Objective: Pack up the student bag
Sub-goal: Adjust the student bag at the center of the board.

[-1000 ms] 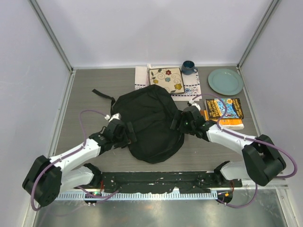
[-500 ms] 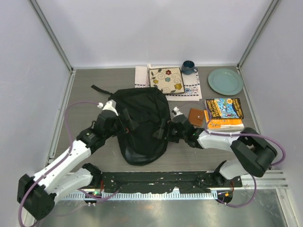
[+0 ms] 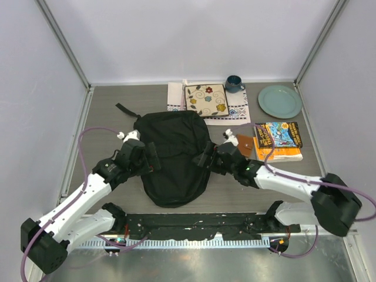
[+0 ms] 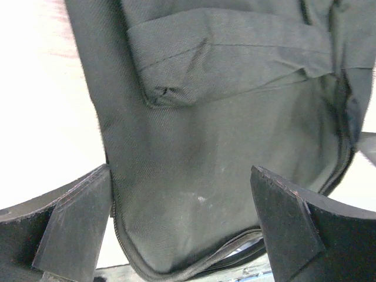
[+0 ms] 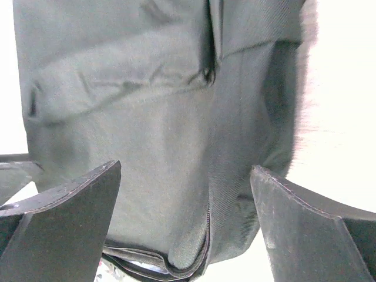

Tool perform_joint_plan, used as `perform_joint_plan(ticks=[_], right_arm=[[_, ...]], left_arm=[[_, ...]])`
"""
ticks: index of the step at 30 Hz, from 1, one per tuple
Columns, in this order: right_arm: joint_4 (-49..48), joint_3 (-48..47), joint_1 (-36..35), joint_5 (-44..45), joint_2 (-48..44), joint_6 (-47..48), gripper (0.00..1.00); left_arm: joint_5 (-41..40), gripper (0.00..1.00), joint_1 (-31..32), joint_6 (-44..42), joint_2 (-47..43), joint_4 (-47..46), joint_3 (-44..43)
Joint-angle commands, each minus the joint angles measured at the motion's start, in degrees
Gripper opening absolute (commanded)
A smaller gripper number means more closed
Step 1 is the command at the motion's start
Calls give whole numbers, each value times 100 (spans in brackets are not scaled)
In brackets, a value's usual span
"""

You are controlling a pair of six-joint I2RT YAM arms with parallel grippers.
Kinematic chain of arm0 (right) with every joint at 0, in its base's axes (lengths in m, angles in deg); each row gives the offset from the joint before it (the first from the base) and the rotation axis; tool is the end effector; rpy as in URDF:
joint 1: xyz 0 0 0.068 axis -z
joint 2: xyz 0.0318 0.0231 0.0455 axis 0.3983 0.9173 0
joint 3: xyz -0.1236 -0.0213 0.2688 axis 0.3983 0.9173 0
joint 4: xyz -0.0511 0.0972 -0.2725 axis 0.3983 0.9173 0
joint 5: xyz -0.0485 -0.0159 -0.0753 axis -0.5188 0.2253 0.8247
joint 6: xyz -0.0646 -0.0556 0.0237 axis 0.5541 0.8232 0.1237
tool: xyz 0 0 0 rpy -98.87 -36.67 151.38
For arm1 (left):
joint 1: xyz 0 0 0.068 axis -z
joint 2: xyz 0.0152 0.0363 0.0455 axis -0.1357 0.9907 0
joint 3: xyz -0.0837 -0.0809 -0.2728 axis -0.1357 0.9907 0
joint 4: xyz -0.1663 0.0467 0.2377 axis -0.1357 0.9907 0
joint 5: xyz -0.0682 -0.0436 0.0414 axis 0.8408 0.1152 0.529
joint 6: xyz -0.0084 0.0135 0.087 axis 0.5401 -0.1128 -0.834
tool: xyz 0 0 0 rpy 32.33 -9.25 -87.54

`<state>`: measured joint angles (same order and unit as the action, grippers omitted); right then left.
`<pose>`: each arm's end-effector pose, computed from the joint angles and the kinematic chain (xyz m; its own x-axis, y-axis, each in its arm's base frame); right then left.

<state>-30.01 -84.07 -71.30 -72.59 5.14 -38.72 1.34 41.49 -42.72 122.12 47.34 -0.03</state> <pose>0.2149 0.2275 0.1634 -0.8005 0.3742 -0.4683 -0.0290 0.7561 0.6538 0.1958 -0.1152 0.2342 -0.7524 -0.3640 -0.5490 -0.1358 0.9012 -0.4115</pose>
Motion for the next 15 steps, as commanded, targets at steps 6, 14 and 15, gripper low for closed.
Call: perform_joint_plan(ticks=[6,14,15], right_arm=[[2078,-275,230,2155,-1633,336,97],[3082,-407,2417,2221,-2644,747,98],[3090,-442,2619,2177,-2758,914,99]], left_arm=[[-992,100,23,-117,-259,1223,-614],[-687,100,23,-354,-216,1113,-1450],[-511,100,23,-406,-172,937,-1486]])
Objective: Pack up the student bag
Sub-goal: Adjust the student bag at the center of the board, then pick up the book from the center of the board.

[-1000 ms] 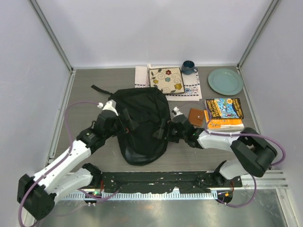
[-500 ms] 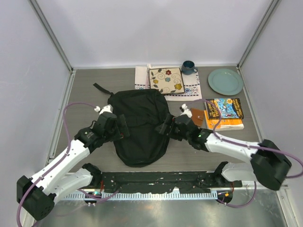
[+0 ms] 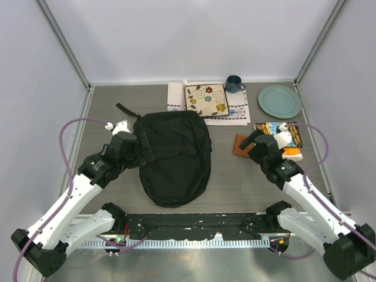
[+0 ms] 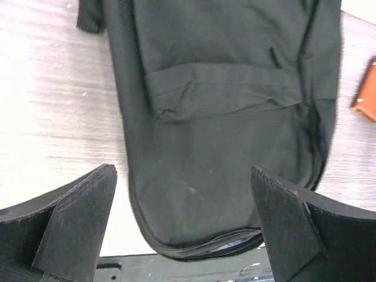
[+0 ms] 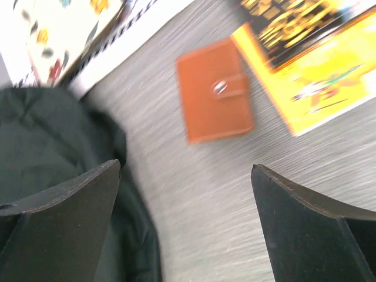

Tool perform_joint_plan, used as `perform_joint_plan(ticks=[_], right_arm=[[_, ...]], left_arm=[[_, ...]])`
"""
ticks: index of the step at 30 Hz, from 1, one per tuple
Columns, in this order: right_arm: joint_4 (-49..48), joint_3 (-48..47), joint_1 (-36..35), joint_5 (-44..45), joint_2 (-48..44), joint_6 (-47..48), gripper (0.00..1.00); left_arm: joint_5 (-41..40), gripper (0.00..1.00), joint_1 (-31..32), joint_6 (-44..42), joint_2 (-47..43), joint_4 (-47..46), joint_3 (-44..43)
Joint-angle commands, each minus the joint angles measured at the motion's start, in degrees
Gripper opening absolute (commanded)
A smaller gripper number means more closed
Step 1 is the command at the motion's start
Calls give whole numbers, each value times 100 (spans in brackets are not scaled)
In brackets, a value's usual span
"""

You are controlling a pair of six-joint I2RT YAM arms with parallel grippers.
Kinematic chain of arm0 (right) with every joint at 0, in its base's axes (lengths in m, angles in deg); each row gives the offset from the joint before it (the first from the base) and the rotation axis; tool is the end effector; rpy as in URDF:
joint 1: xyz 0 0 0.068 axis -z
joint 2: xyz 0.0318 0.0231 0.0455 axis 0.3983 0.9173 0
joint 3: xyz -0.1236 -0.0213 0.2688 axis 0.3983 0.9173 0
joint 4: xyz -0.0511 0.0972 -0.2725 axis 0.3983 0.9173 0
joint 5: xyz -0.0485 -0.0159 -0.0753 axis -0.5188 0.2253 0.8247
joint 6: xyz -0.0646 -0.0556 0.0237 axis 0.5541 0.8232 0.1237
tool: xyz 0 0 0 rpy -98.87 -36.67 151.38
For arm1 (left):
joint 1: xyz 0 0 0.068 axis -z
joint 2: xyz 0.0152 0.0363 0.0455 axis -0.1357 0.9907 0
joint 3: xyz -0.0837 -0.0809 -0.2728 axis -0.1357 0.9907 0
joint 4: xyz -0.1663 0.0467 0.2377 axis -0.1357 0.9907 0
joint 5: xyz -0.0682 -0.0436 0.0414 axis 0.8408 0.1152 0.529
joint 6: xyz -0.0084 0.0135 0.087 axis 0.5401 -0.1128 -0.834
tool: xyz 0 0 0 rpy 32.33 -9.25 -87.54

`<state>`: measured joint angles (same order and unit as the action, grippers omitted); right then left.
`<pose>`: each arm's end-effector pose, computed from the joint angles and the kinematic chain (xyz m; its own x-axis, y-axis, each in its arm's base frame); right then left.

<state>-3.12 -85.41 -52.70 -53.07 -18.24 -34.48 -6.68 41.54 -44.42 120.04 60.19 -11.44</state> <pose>0.2207 0.0864 0.2258 -0.4568 0.5860 -0.6693 0.3427 0.8102 0.4755 0.1864 -0.0964 0.2969 -0.6836 -0.3576 -0.6363 -0.1761 0.9268 -0.3317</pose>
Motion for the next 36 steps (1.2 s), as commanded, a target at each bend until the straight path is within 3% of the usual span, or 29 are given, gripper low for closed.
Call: perform_joint_plan(ticks=[1,7,11,18,23,29,36], right_arm=[[402,-405,1240,120,-429,570,99],[376,-1186,3270,-958,492,1246,99],[-80,-1460,3967,-1208,1134,1651,98],[-1449,-1680,4785,-1733,2180,2467,99],[-1540,-2234,5225,-2085,3058,3188,99],[-1733,-2682,5771,-3483,3946,3470,99],[-1901,-3016,5850,-3712,4703,3690,98]], left_arm=[[476,100,19,-289,166,-568,-371],[1663,100,36,-508,1631,-1851,-1327],[2085,100,80,-605,2581,-2494,-1856],[2683,100,282,-535,4260,-3435,-2778],[3035,100,458,-500,5316,-3822,-3675],[3333,100,617,-439,6538,-4094,-4677],[3668,100,713,-184,7795,-4411,-5888]])
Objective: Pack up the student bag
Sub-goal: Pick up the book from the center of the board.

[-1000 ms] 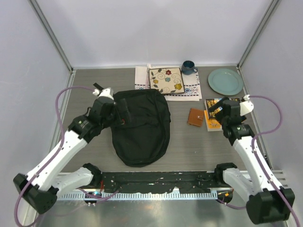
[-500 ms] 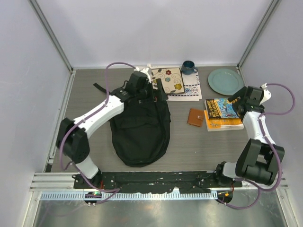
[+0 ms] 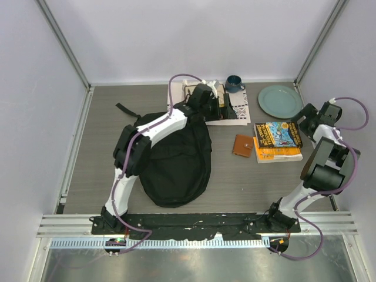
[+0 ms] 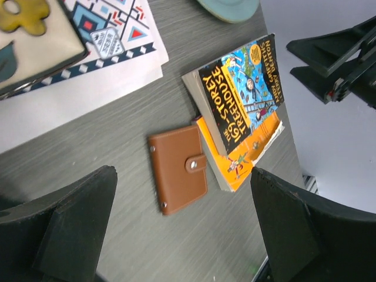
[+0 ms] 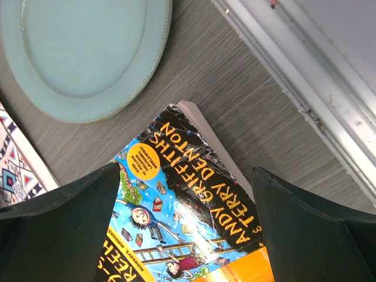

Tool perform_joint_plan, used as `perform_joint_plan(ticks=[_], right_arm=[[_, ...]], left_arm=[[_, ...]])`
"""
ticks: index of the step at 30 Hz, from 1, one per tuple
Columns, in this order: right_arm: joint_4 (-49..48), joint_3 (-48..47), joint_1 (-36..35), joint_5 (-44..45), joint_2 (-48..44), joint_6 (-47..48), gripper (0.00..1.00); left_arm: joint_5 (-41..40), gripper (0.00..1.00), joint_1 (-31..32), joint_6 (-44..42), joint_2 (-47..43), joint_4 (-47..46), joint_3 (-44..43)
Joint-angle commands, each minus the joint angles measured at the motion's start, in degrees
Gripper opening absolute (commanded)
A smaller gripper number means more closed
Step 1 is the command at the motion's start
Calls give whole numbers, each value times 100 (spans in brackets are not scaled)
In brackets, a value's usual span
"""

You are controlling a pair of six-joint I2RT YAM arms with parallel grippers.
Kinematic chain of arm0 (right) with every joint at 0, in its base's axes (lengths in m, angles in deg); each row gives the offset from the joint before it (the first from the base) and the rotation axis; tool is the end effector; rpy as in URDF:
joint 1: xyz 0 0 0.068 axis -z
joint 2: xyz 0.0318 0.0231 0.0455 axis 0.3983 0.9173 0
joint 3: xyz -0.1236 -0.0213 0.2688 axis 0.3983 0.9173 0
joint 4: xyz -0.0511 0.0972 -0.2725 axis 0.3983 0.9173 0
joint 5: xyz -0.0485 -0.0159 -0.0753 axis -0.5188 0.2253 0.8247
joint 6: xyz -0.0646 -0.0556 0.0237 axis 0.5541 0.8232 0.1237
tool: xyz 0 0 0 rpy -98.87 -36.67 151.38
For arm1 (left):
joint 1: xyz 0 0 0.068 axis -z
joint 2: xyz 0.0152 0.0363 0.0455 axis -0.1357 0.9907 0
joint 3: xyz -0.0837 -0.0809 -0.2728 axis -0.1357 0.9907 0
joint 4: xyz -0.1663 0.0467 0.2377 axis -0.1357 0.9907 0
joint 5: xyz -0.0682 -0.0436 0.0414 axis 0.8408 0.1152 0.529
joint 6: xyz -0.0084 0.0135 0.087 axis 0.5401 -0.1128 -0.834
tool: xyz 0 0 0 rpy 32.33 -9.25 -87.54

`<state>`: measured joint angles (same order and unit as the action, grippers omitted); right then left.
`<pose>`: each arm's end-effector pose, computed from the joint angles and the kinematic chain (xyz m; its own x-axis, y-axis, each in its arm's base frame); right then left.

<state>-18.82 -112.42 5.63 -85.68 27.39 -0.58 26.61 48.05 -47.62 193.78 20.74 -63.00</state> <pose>0.3794 -0.1982 0.1905 -0.4160 0.6150 -0.6699 0.5609 0.7534 0.3433 0.4361 -0.3975 0.2469 -0.8176 -0.1503 -0.5558 0.3454 0.6442 -0.6824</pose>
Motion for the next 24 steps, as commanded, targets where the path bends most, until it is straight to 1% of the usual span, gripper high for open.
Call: perform_joint_plan(ticks=[1,5,8,10,12,13,14,16,20,21,23,24], right_arm=[[-331,-324,17,-478,262,335,98],[-305,-306,17,-495,526,362,95],[-401,-175,25,-557,579,310,95],[-402,-104,25,-749,623,318,94],[-375,-43,17,-1038,667,309,90],[-367,-25,25,-1154,676,292,87],[-358,10,25,-1259,676,274,81],[-375,194,25,-1575,606,195,74],[-375,642,25,-1656,334,177,65],[-410,852,25,-1647,185,177,65],[-524,1003,25,-1699,88,99,62],[-525,1073,25,-1760,70,63,61]], left_arm=[[391,99,71,179,570,-483,-857],[550,100,132,267,1194,-501,-1367],[612,99,202,250,1406,-501,-1666],[655,100,238,258,1564,-448,-1807],[682,99,281,276,1635,-413,-1799],[691,100,290,276,1652,-422,-1790],[699,99,299,276,1653,-413,-1772],[717,100,326,276,1687,-413,-1763],[752,100,343,320,1924,-404,-1973],[752,100,352,337,2003,-352,-2200],[787,100,361,338,2372,-159,-2561],[831,100,361,346,2521,68,-2902]])
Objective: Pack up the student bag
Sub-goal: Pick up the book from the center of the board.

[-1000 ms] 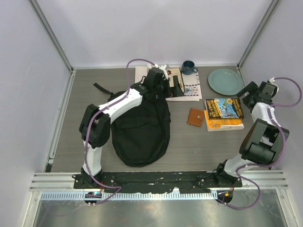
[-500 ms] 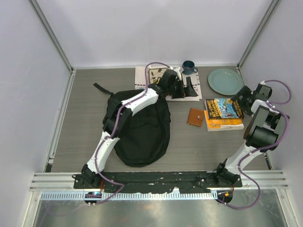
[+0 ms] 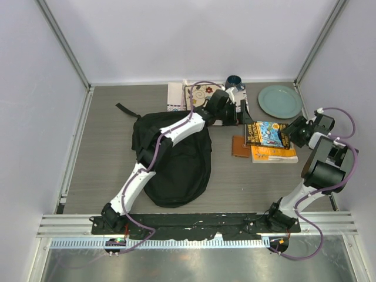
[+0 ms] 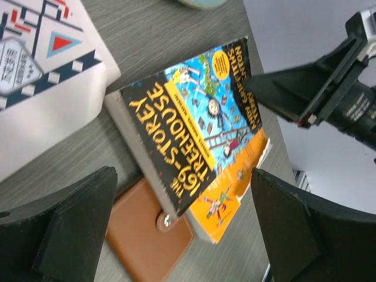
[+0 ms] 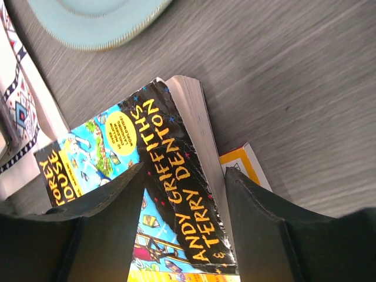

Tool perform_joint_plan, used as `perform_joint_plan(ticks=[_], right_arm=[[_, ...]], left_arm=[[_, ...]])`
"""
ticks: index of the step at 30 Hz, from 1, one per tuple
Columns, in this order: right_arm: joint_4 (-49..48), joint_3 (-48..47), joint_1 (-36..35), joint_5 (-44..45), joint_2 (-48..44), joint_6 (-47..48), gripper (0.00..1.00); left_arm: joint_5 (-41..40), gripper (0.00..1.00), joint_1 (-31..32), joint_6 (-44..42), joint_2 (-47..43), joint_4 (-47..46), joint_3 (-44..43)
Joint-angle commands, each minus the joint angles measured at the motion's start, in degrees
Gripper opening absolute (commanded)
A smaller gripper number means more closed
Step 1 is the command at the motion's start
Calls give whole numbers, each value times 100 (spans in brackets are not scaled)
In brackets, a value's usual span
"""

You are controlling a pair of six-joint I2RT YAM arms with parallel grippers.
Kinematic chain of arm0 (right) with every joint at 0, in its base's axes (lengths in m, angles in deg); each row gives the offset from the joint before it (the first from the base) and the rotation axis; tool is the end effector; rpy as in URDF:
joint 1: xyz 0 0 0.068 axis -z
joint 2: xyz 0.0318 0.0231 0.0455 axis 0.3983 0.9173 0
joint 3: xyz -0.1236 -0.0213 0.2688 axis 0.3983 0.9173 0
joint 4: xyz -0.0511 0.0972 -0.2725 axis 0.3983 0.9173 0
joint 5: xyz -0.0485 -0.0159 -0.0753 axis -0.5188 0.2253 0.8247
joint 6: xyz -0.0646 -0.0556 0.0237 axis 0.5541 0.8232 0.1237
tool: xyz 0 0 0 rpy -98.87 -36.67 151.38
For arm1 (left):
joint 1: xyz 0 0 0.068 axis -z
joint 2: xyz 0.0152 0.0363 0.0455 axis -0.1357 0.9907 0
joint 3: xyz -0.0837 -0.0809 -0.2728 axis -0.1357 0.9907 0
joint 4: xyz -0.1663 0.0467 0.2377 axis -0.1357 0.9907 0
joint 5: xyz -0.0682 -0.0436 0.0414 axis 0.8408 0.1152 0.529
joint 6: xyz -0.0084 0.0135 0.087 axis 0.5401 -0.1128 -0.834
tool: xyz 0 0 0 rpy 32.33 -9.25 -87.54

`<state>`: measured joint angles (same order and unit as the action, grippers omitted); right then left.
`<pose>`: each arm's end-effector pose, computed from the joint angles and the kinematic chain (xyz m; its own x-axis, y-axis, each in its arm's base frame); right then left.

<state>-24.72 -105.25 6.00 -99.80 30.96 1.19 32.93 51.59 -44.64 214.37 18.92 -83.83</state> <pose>0.3703 -0.1748 0.1353 -0.5310 0.6285 -0.5684 0.4106 0.7776 0.4762 0.4596 -0.4819 0.1837 -0.8600 -0.0813 -0.5038 0.3892 0.5342 -0.7505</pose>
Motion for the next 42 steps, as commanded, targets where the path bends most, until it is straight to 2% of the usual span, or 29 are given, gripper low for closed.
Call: perform_joint_plan(ticks=[1,4,12,15,18,21,22,26,27,33,35,38,42], right_arm=[[83,366,-21,-401,-304,-140,60],[109,427,-21,-437,-383,-184,55],[118,585,-21,-481,-612,-334,55],[101,620,-21,-551,-691,-404,59],[92,647,-21,-647,-743,-491,59],[101,673,-21,-666,-814,-562,59],[127,682,-21,-648,-831,-571,58],[197,726,-21,-587,-1060,-632,55],[232,735,-21,-578,-1112,-641,54],[495,744,-21,-630,-1552,-703,49],[566,743,-21,-718,-1649,-729,49],[602,822,-21,-928,-1702,-843,47],[750,937,-29,-1035,-1684,-852,43]], left_arm=[[217,100,7,75,568,321,-945],[287,100,7,180,815,471,-1122],[471,98,121,409,1078,586,-1095],[753,95,244,471,1280,577,-1402],[1025,88,358,567,1360,437,-1552],[1201,79,437,638,1360,348,-1561],[1228,68,446,638,1317,348,-1552],[1237,46,516,612,1053,235,-1307],[1211,38,516,620,983,199,-1245],[1201,17,604,647,692,76,-1227],[1219,16,639,699,684,41,-1236],[1324,20,692,866,675,-117,-1174],[1351,39,771,954,640,-214,-999]])
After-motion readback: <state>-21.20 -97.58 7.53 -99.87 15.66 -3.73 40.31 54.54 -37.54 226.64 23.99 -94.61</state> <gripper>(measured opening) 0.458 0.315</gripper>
